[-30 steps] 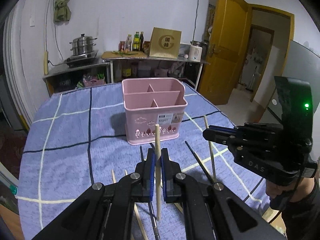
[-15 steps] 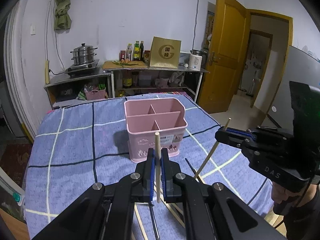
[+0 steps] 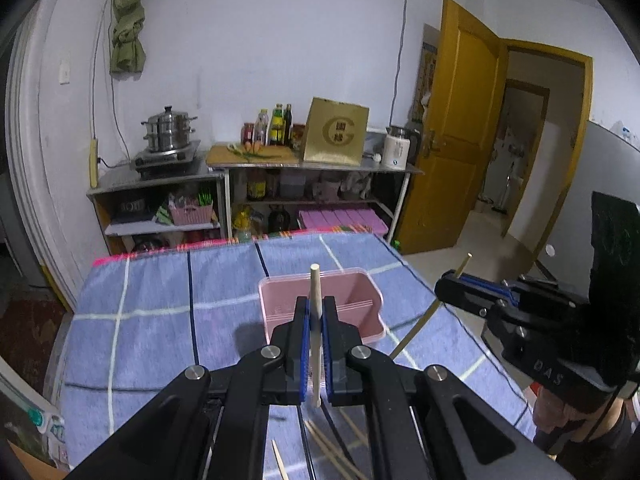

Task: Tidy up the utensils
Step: 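Lift the left tool's chopstick into the pink basket while the right tool inserts its chopstick, then open both tools to release the chopsticks and pull back from the basket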

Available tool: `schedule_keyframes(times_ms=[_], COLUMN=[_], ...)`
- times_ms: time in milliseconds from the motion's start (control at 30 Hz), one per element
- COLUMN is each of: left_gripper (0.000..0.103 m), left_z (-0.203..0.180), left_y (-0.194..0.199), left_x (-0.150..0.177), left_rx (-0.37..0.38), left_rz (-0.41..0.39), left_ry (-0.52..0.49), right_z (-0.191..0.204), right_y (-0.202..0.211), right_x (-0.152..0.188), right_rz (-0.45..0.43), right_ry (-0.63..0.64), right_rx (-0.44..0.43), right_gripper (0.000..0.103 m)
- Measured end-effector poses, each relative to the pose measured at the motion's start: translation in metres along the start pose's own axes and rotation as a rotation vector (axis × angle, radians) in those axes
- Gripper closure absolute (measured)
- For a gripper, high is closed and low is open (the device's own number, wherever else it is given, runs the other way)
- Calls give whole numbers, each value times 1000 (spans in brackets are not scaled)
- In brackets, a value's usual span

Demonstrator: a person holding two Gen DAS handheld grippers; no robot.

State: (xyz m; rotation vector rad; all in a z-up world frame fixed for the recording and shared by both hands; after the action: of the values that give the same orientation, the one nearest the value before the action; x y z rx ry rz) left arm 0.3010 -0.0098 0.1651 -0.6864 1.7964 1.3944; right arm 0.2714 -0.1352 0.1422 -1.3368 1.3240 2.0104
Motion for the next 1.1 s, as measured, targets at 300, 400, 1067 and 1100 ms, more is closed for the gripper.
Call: schedule_keyframes(times_ms=[300,400,1067,1100], left_gripper=[98,98,98,97], left_z=[17,25,53,54], left_y=[-27,-40,-120,-120], left_x=[-46,-50,5,6], left_rx=[-23,-29,-27,-29], left_rz=[-36,-31,100,101], left_ry=[23,37,92,90], right_z=[-3,-6,-21,-22], right_y=[-23,-34,-109,-109], right_x=[-34,-37,9,9], right_rz=[-49,-48,105,109], right_ry=[-12,-18,-88,-92], right_rx=[-2,-6,-35,-34], right_gripper=[99,99,98,98])
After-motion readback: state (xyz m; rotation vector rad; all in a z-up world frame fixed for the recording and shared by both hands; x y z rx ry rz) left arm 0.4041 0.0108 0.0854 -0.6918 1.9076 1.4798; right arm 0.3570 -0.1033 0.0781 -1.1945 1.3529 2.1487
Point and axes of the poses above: each gripper's, at about its wrist camera, not at the fingertips, and y roughly against the way its jaws point, z to its left, x to its underside, the point moved 7 cm from there along -y, roughly the way its jaws point, and after that the axes turned 1 degree about z, right-handed, at the moved point
